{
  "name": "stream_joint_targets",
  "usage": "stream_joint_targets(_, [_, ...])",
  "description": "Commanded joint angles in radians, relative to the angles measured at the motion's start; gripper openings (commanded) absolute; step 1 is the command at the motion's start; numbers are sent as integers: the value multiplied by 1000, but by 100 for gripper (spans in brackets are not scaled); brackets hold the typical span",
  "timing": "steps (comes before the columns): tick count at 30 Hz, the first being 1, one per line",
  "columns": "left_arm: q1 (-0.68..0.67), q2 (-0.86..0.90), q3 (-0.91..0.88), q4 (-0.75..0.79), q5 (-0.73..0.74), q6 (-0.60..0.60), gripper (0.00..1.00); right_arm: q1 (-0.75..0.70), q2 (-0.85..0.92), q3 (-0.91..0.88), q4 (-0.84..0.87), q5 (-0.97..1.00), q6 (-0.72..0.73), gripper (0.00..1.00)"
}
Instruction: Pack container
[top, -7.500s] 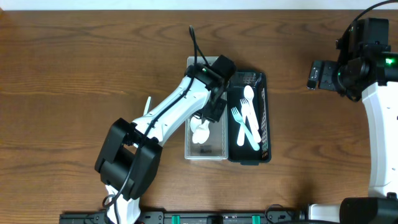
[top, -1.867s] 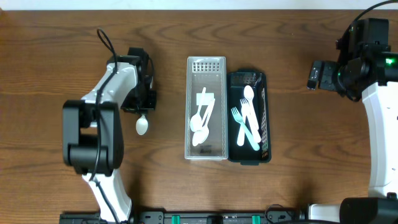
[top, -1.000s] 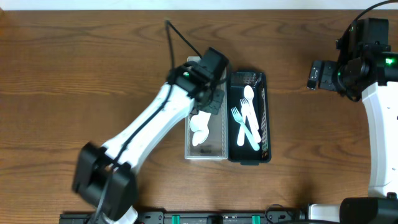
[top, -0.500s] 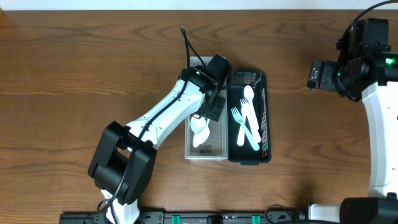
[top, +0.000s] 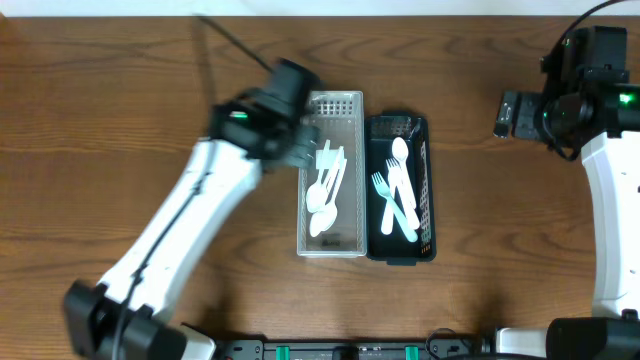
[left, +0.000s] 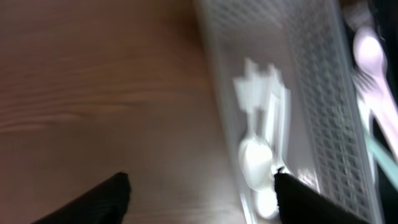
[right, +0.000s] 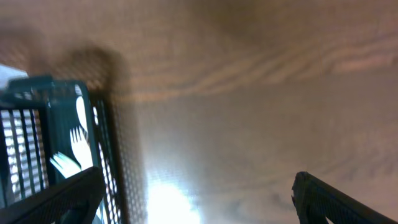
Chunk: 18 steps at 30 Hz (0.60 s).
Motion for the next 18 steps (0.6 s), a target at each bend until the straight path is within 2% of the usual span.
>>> stream_joint_targets(1, [104,-14,19,12,-39,8,87,56,9,-2,50,-6,-28,99])
stream_joint_targets(2, [137,-12,16,26,-38,8,95,73,13,-2,80,-6,-28,99])
stream_joint_targets(3, [162,-8,13,40,-38,8,98,89,18,-2,107,-6,-28,99])
stream_joint_targets(13, [295,18,10,119,-44,9,98,156,101,-2,307,11,-29,99])
stream_joint_targets(18, [326,18,10,95,-43,38,98,155,103,-2,271,43,-60,99])
